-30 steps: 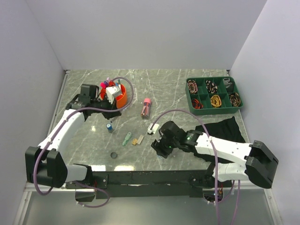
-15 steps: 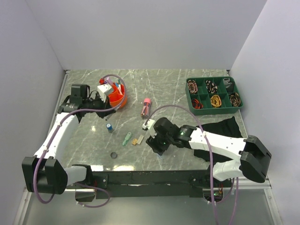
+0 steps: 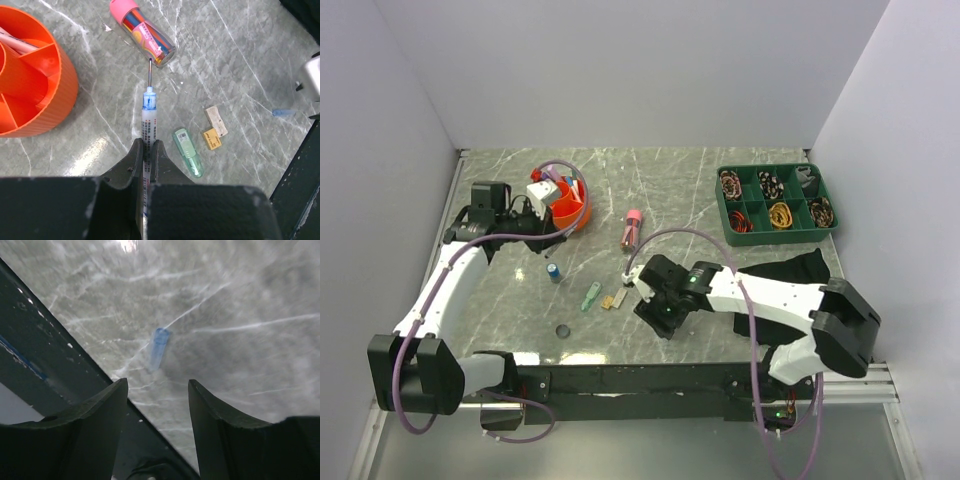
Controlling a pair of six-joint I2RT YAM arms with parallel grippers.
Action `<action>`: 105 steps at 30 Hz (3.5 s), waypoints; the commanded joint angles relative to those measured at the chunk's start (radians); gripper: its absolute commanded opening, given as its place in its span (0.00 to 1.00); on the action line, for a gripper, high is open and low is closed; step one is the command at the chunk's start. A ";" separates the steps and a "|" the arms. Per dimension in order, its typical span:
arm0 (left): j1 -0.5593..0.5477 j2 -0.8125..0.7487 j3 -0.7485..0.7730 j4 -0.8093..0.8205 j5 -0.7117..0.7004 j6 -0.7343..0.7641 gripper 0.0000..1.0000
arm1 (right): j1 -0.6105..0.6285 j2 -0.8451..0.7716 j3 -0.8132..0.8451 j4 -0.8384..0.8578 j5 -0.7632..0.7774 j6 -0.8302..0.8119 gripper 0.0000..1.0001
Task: Sort the stationery into containers
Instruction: Close the pen cap on the pen.
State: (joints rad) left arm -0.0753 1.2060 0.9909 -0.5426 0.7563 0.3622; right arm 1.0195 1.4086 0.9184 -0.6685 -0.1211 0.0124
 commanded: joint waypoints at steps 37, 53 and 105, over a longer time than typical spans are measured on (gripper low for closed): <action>0.062 -0.125 -0.092 0.020 0.087 -0.026 0.03 | -0.010 0.266 0.002 0.069 -0.072 0.236 0.47; 0.072 -0.180 -0.112 0.049 0.127 -0.094 0.04 | -0.007 0.397 0.013 0.037 0.009 0.299 0.35; -0.207 0.650 0.673 -0.829 0.515 0.116 0.01 | -0.122 -0.272 -0.391 1.334 0.330 -1.545 0.00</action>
State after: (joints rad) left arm -0.2745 1.8629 1.6135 -1.3319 1.2339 0.5018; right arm 0.9051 1.1633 0.4885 0.5465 0.2413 -1.4578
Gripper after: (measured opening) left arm 0.053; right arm 0.165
